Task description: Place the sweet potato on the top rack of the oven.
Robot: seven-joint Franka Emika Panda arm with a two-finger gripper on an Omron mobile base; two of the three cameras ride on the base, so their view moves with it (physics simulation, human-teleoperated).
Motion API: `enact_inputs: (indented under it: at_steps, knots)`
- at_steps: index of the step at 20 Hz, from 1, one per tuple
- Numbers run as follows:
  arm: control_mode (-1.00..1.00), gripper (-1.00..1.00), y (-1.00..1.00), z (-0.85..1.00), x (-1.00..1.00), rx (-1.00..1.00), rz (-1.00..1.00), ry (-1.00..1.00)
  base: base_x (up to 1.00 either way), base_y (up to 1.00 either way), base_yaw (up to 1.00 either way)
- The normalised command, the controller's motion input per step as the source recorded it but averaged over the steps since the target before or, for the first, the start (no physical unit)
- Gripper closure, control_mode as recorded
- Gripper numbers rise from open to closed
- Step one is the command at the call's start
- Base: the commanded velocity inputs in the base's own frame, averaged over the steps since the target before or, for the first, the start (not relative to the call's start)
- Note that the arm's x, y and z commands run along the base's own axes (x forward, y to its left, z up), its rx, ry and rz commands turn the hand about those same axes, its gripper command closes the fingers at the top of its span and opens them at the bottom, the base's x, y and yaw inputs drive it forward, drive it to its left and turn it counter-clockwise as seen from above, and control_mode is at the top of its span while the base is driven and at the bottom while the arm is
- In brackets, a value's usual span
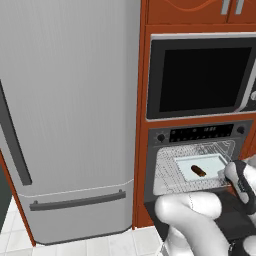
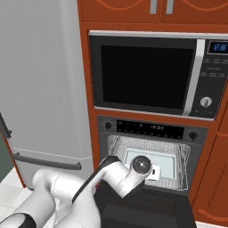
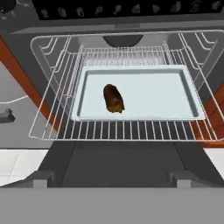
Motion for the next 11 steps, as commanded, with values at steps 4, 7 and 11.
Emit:
enact_inputs:
  at_steps: [4, 7, 11]
  knots:
    - [-1.00, -1.00, 0.45, 0.90, -0.91, 0.00, 0.00, -0.10, 0.00, 0.00, 0.00]
    - [-1.00, -1.00, 0.55, 0.93, -0.76, 0.00, 0.00, -0.05, 0.00, 0.00, 0.00]
    - [-1.00, -1.00, 0.38, 0.90, -0.74, 0.00, 0.02, -0.05, 0.00, 0.00, 0.00]
